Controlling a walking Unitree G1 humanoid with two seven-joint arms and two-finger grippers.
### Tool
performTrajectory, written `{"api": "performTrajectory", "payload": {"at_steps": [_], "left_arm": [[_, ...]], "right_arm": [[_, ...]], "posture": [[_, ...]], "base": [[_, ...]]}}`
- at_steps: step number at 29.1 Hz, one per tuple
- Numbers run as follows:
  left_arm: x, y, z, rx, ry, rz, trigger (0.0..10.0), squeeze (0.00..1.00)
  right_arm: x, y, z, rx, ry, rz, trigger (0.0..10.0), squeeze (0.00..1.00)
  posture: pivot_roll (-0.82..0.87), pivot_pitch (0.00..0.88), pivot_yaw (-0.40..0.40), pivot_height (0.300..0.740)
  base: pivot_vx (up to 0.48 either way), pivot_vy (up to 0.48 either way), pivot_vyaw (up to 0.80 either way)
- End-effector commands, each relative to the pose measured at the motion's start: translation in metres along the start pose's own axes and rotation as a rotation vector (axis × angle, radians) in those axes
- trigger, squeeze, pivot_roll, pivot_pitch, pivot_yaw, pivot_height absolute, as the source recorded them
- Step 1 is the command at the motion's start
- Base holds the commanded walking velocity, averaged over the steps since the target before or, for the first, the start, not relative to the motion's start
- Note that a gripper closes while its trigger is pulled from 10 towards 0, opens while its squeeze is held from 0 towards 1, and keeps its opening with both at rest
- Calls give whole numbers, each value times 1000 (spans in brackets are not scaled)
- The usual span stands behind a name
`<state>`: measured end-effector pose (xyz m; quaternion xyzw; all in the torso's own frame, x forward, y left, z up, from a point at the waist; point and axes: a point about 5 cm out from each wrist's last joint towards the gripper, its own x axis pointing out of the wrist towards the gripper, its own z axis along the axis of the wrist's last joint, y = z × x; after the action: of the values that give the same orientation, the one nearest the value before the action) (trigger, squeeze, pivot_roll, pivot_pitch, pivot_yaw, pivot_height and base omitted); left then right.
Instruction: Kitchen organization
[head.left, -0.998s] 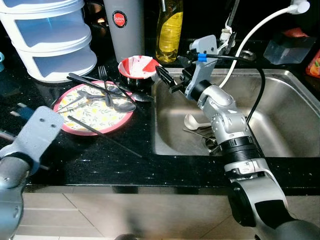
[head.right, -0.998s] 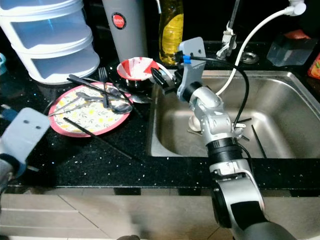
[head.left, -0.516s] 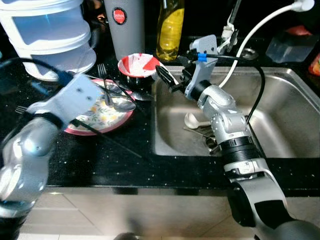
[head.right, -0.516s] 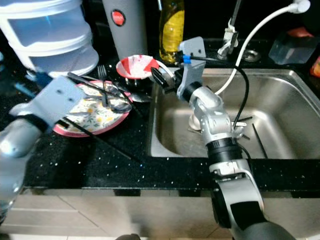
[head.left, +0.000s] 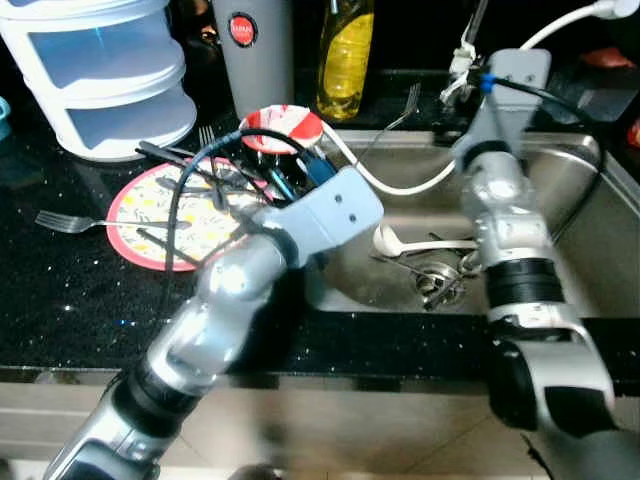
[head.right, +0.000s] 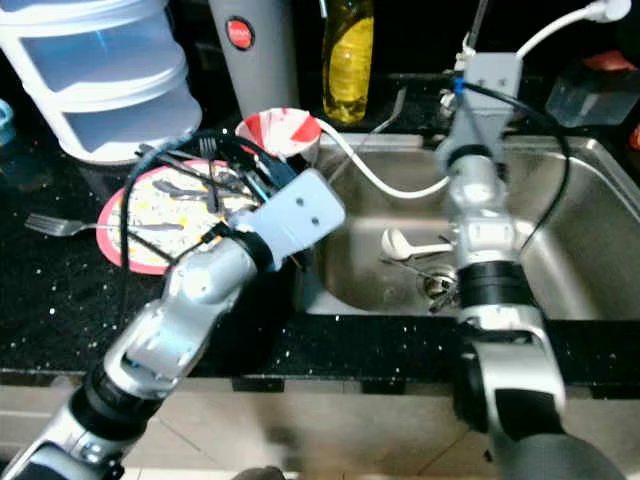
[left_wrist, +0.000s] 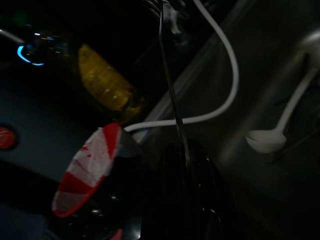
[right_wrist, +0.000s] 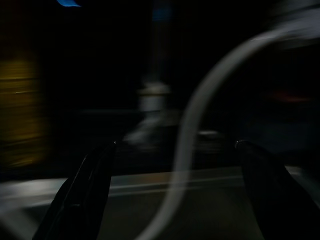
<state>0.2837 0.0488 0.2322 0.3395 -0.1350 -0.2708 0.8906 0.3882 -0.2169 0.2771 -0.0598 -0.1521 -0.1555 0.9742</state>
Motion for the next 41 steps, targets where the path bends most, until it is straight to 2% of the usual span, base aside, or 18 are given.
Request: {"api": "performTrajectory", "payload": {"at_steps": [1,3,4,5,6,11,12,17,19,23,24,25,30,34,36,37,39,41], "left_arm": [[0,-5,-4,-4,11,-17,10000,0],[1,-5,-5,-10,12,-10,10000,16],[2,-5,-5,-21,14,0,10000,765],[4,-4,-6,-40,19,15,10000,765],[4,-3,-6,-63,23,26,10000,1000],[3,3,-6,-133,16,67,10000,1000],[2,11,-4,-164,-1,126,10000,0],[-2,34,-3,-148,-11,281,10000,0],[-11,57,-14,-90,75,434,10000,0],[-27,76,-30,-78,185,590,10000,0],[-53,90,-50,-106,306,753,10000,0],[-53,90,-50,-106,306,753,10000,0],[-112,114,-94,-214,550,1066,10000,0],[-138,126,-106,-324,581,1208,10000,0],[-155,133,-111,-414,570,1306,10000,341],[-158,134,-111,-450,555,1327,10000,1000],[-160,134,-111,-484,546,1342,10000,1000],[-162,133,-112,-649,493,1373,10000,1000]], "right_arm": [[-1,-8,-5,-41,4,-79,10000,0],[-1,-11,-6,-56,8,-100,10000,0],[-1,-11,-7,-63,15,-104,10000,0],[-1,-10,-9,-57,23,-105,10000,0],[-1,-7,-9,-53,24,-102,10000,0],[1,0,-7,-40,14,-100,10000,0],[2,1,-6,-35,10,-102,10000,0],[2,6,-3,-15,-7,-85,10000,0],[1,15,2,12,-41,-24,10000,0],[0,22,6,27,-64,26,10000,0],[-1,24,4,35,-63,47,10000,0],[-1,24,4,35,-63,47,10000,0],[-2,26,0,52,-47,60,10000,0],[-1,30,1,54,-50,74,10000,0],[-1,33,1,57,-49,87,10000,0],[-1,34,1,60,-49,92,10000,0],[0,35,1,62,-49,96,10000,0],[0,37,2,67,-50,109,10000,0]], "posture": [[166,0,47,740],[168,0,44,740],[168,0,44,740],[171,0,39,740],[173,0,36,740],[184,0,20,740],[187,0,16,740],[189,0,13,740],[189,0,17,740],[189,0,17,740],[188,0,23,740],[188,0,23,740],[198,0,21,740],[212,0,12,740],[212,0,12,740],[212,0,12,740],[218,0,6,740],[222,0,-2,740]], "base": [[0,0,0],[0,0,0],[0,0,0],[0,0,0],[0,0,0],[0,0,0],[0,0,0],[0,0,0],[0,0,0],[0,0,0],[0,0,0],[0,0,0],[0,0,0],[0,0,0],[0,0,0],[0,0,0],[0,0,0],[0,0,0]]}}
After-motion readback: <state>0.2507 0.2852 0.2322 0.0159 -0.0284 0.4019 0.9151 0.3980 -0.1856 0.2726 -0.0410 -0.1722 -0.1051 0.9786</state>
